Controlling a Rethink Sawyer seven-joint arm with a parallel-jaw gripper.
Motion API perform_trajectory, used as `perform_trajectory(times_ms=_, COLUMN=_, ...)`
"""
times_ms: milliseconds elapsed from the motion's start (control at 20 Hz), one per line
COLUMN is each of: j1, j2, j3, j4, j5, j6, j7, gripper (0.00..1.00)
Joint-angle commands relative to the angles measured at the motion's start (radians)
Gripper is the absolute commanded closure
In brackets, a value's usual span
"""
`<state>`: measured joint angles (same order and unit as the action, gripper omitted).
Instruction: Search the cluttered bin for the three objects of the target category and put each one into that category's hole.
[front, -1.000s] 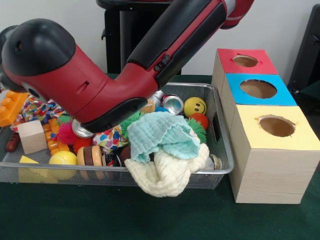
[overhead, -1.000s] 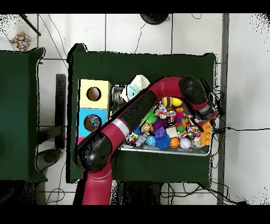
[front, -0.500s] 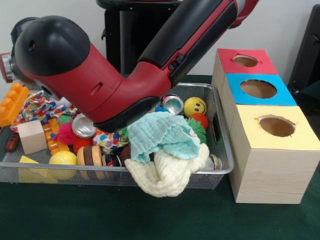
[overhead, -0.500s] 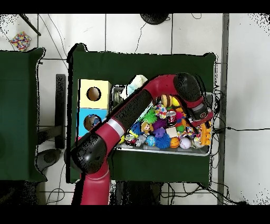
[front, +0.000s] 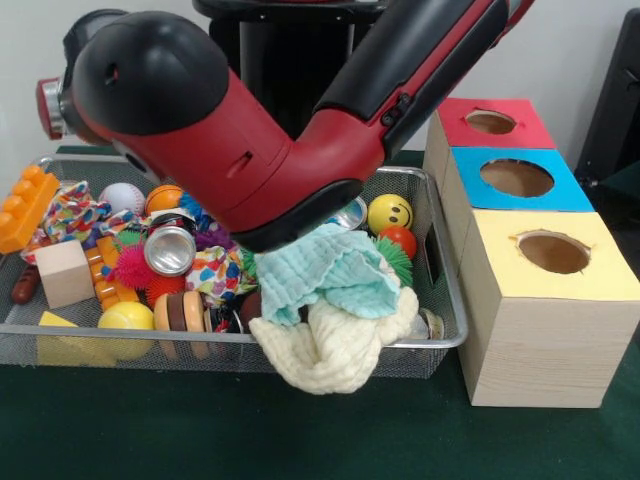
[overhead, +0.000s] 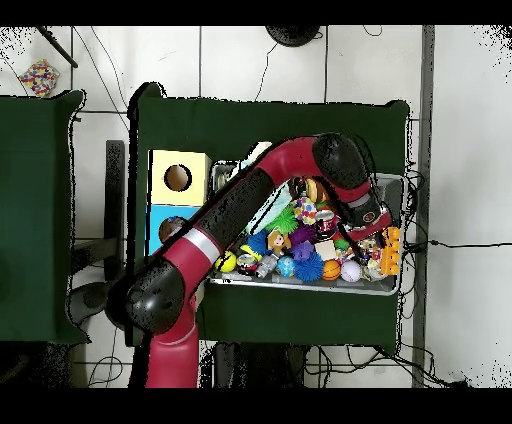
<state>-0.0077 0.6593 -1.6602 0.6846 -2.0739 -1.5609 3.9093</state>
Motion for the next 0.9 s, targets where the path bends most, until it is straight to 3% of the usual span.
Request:
perform_trajectory(times_ms=50, j1=0.024, j2=-0.047, j3=-0.034, j4=0.039, j5=0.012, j6=-0.181, j7=0.265, gripper=0.0)
perform_trajectory(times_ms=900, j1=0.07, j2=-0.142, j3=-0.048, j4=0.034, j5=0.02, j6=-0.401, j7=0.235, gripper=0.0)
